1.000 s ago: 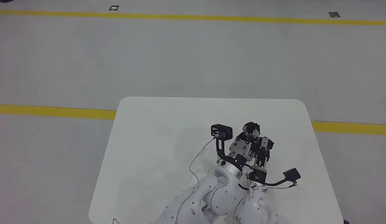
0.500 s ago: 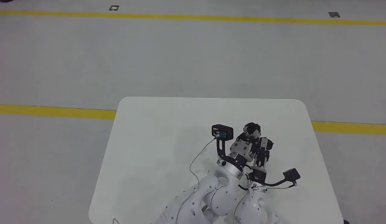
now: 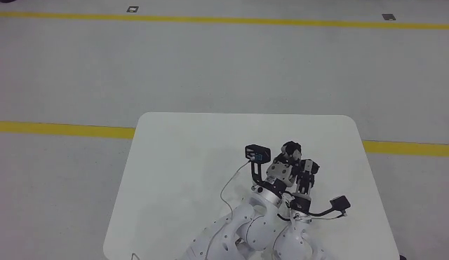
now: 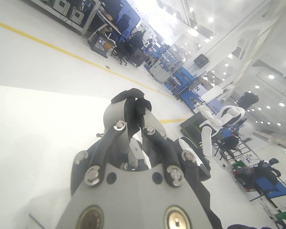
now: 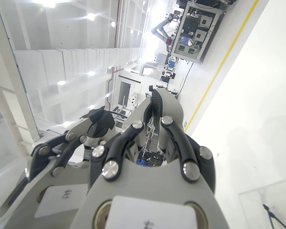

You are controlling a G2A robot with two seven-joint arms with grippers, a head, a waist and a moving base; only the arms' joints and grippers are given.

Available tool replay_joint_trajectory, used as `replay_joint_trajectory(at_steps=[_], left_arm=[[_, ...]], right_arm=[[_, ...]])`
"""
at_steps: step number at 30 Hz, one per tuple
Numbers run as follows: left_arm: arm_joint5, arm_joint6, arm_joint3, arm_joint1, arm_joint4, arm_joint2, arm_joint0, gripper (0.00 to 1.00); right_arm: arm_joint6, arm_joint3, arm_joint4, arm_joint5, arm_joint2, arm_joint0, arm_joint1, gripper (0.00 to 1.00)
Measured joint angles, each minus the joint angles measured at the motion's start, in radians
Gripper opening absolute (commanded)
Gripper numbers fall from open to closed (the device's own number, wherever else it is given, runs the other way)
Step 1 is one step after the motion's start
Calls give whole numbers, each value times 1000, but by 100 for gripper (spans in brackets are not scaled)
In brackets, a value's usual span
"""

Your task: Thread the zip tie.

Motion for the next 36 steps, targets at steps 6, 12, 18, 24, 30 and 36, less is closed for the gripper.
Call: replay_joint_trajectory(at_steps=[6,12,18,24,30,36], left_arm=[[7,6,2,-2,3,2,0,0],[-32,-44,-4,0,-57,-3,0,0],[11,-33,2,-1,-14,1,-3,0],[30,-29,4,-3,-6,3,-4,0],[46,-25,4,-3,1,3,-4,0],[46,-27,-2,-2,3,-2,-2,0]], right_arm=[[3,-2,2,0,3,-2,1,0],[9,-1,5,0,7,-3,2,0],[13,3,2,0,7,-4,2,0],[12,7,-2,0,4,-2,2,0],[9,10,-1,0,2,1,1,0],[4,5,-2,0,1,1,1,0]])
